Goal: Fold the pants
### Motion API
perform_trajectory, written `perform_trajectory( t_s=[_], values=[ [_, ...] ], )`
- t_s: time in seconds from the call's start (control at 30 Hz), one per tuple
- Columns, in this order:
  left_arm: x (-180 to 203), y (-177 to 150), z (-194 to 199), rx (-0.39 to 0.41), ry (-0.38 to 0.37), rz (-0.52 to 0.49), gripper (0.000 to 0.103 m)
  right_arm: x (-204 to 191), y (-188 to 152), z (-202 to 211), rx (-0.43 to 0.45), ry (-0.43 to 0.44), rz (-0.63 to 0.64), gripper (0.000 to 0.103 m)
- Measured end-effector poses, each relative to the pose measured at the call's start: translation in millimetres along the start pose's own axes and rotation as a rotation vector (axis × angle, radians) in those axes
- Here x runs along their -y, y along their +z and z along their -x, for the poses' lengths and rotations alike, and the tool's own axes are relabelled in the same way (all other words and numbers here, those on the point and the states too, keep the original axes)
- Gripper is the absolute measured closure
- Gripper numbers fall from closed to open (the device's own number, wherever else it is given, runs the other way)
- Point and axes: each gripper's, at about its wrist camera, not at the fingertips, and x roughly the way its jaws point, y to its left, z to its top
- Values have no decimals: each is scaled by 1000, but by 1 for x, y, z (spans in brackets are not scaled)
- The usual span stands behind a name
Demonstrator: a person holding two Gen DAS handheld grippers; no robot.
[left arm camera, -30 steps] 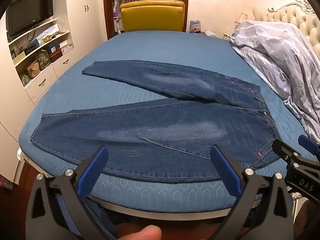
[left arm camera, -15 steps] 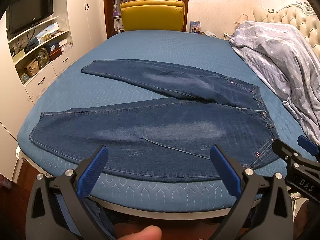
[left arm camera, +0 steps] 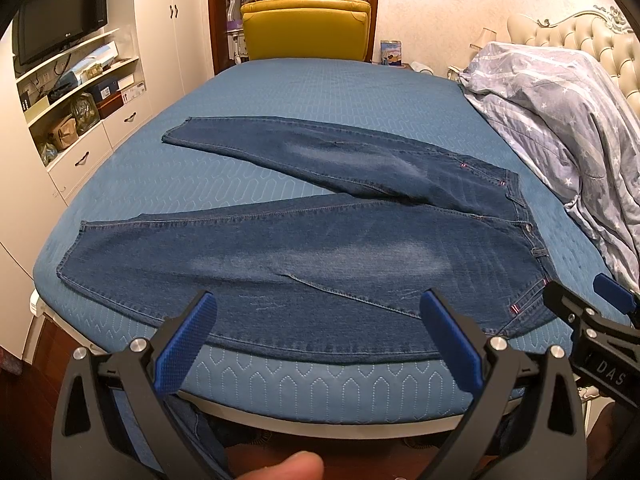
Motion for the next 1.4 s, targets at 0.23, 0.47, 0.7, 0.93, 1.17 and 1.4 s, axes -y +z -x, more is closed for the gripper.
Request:
perform_trajectory(
  t_s=[0.23,0.47,0.7,0.93,1.17,1.4],
  values=[
    [0,0,0,0,0,0,1,-1,-1,-1,-2,1,-1,14],
    [0,0,-1,-1,0,1,1,-1,-2,-1,-2,1,0,14],
    [0,0,-1,-1,-1,1,1,0,-1,-1,-3,0,-1,14],
    [1,0,-1,-4,-3,1,1,0,-3,-2,-6,1,-2,14],
    [1,0,-1,-5,-2,3,1,0,-3,-3,-9,2,-4,14],
    [1,0,-3,-12,-8,9,1,1,-2,-3,-10,2,-3,14]
  ],
)
